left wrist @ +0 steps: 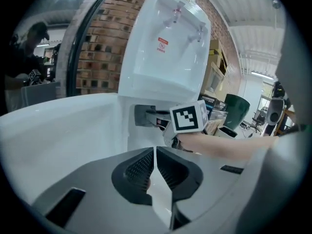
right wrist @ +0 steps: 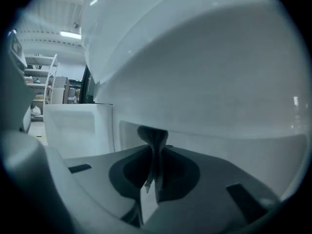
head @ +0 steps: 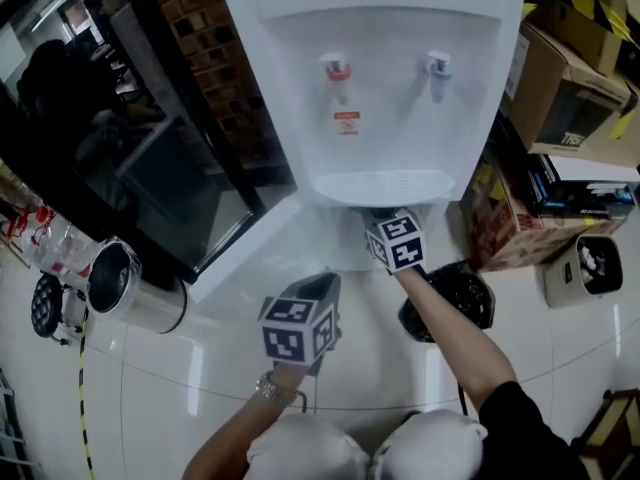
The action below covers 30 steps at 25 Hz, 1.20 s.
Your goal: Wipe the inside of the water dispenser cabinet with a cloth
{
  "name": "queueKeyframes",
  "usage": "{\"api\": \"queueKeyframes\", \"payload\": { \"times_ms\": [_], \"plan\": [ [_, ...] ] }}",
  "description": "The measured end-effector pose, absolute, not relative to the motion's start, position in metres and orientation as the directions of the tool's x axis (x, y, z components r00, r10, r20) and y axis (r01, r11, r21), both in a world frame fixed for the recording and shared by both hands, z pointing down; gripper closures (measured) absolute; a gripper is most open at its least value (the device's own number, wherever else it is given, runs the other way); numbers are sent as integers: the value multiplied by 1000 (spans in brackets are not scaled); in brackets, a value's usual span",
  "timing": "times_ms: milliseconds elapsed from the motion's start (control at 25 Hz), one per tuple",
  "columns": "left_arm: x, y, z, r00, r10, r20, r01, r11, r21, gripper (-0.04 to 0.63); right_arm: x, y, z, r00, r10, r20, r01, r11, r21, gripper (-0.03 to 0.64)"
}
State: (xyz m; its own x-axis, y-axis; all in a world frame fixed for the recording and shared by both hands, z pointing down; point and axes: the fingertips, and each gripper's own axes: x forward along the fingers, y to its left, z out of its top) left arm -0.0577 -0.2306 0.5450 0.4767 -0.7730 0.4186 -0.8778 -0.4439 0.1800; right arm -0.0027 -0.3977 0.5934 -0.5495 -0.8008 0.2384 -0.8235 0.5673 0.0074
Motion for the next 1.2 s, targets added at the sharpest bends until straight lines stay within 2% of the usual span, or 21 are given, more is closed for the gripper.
{"api": "queueKeyframes", "payload": {
  "times_ms": [200,360,520,880,1000,1200],
  "plan": [
    [-49,-229,556,461,-748,477,-877,-465,120,574,-20,-409,610,-563,-775,286,-787,609,101,598],
    [-57,-235,571,376,-748,547,-912,-402,78,575,-20,-416,635,-568,-750,338,-794,607,13,598],
    [-54,-242,586,353,-721,597,-924,-371,97,594,-22,-418,663,-573,-721,389,-796,603,-55,598],
    [-34,-262,577,375,-718,587,-915,-386,114,594,-26,-376,737,-578,-587,567,-732,680,-43,598],
    [-35,-262,575,376,-727,574,-916,-386,112,594,-13,-381,720,-568,-632,527,-754,656,-27,598],
    [-38,-261,576,380,-739,557,-917,-379,123,594,2,-408,632,-563,-769,303,-813,581,-34,598]
  ]
}}
